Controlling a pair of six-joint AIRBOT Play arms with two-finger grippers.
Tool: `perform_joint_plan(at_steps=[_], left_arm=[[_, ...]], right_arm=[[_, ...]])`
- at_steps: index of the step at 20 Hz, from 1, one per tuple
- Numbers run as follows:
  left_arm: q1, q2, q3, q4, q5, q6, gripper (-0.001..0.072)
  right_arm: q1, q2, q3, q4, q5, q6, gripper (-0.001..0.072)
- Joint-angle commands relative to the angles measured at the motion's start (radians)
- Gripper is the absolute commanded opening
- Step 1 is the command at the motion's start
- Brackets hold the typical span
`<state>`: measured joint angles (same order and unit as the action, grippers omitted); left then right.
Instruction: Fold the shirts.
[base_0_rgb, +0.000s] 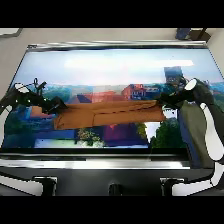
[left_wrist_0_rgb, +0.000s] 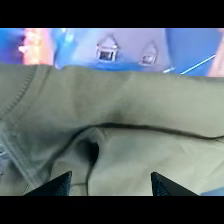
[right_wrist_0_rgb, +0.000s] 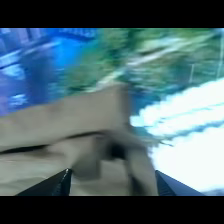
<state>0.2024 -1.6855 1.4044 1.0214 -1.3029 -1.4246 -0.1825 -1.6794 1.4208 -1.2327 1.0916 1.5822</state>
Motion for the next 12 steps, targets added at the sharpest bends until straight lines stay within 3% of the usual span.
perform_joint_plan(at_steps=[1,9,11,12], left_arm=[[0.008,0.044,0.040,-0.002,-0.039,0.001,0.0577],[-0.077,0.216,0.041,-0.002,-0.040,0.001,0.0577],[-0.115,0.235,0.041,-0.002,-0.040,0.000,0.0577],[-0.137,0.236,0.041,-0.002,-0.040,0.000,0.0577]], right_arm=[[-0.060,-0.022,0.005,0.014,0.098,0.003,0.0690],[-0.020,-0.135,0.005,0.130,0.139,0.000,0.0701],[-0.012,-0.148,0.005,0.159,0.141,0.010,0.0598],[-0.006,-0.150,0.005,0.175,0.144,0.011,0.0419]])
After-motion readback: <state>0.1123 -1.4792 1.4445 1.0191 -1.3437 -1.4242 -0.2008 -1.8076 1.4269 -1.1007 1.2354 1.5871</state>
